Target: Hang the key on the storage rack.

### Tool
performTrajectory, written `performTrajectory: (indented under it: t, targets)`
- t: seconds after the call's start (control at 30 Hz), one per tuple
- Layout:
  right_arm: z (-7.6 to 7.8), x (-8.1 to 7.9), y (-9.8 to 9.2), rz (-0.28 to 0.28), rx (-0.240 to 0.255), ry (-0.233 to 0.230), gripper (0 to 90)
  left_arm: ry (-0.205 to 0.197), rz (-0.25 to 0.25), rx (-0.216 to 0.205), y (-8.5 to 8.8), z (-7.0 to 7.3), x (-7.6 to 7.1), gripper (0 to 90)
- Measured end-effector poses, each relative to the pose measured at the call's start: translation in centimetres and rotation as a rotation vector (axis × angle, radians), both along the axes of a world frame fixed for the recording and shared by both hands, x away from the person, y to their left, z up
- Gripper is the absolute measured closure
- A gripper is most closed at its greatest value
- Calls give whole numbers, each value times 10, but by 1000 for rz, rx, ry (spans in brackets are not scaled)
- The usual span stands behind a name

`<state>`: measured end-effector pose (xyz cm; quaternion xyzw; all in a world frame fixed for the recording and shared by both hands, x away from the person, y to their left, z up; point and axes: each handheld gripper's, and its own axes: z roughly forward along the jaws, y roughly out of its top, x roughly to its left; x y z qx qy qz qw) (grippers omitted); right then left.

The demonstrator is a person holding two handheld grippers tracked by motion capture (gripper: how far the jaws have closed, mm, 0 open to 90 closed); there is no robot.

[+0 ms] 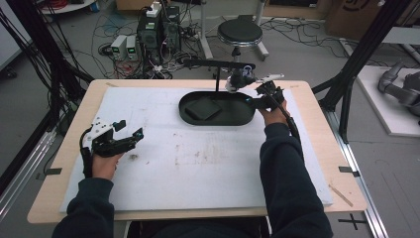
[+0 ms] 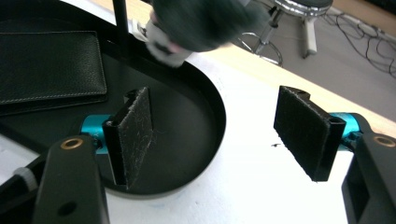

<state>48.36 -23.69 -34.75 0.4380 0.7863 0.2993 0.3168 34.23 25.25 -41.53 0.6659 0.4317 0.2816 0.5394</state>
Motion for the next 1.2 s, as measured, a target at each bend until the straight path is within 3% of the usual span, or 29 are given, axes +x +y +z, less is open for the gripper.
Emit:
performTrajectory:
  t: [0.2,0.27,0.33,0.37,0.5,0.63,0.73,0.9,1.2]
  targets:
    - [17,-21,-25,62,42,14,281,0,2,-4,0,0,0,236]
    - [20,-35,-36,88,83,-42,287,1,2,-4,0,0,0,236]
    - [22,-47,-47,86,97,-24,275,0,3,-5,0,0,0,236]
    - [21,-54,-53,95,115,-52,276,1,3,-6,-1,1,-1,236]
    - [10,-81,-70,99,129,-76,248,2,4,-15,-1,1,-1,236]
    - [-11,-107,-79,116,85,-92,218,2,2,-21,-2,1,0,236]
    - [-25,-122,-85,115,89,-101,216,2,2,-26,-4,1,2,236]
    - [-39,-134,-89,103,108,-96,216,-3,0,-4,-9,3,3,236]
    - [-52,-135,-93,83,177,-61,216,-11,-10,3,-13,5,0,236]
